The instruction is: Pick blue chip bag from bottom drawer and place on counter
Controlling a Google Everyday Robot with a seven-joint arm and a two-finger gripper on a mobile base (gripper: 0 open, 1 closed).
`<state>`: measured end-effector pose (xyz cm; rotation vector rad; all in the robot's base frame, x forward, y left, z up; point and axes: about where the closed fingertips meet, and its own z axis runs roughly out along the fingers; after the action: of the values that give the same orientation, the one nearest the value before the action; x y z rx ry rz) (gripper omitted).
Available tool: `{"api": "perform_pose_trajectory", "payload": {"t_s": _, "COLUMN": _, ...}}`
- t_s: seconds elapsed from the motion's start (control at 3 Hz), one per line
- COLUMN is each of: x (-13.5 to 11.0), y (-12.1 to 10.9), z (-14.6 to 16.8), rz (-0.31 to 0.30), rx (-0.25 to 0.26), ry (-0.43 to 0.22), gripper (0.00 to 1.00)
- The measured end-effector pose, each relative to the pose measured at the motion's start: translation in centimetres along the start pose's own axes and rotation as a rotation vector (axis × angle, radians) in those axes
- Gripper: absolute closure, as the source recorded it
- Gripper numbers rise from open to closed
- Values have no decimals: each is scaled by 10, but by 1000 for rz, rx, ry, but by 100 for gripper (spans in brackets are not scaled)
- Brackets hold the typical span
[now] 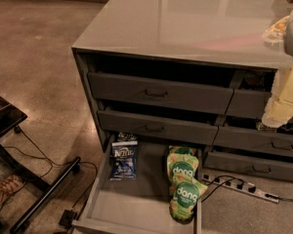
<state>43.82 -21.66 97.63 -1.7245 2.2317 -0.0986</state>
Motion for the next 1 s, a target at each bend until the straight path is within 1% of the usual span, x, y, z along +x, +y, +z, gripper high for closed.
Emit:
{"api": "perform_pose_trajectory", "payload": {"t_s": 0.33, "x": 0, "y": 0, "z": 0, "rz": 0, "rx": 0, "ry": 0, "gripper": 0}}
{"api": "perform_pose_trajectory", "payload": {"t_s": 0.67, "x": 5, "y": -15, "z": 41, "rz": 114, "rx": -36, "ry": -47, "gripper": 0}}
{"api": "perform_pose_trajectory", "payload": {"t_s": 1.0, "x": 5, "y": -15, "z": 42, "rz": 113, "rx": -37, "ry": -47, "gripper": 0}}
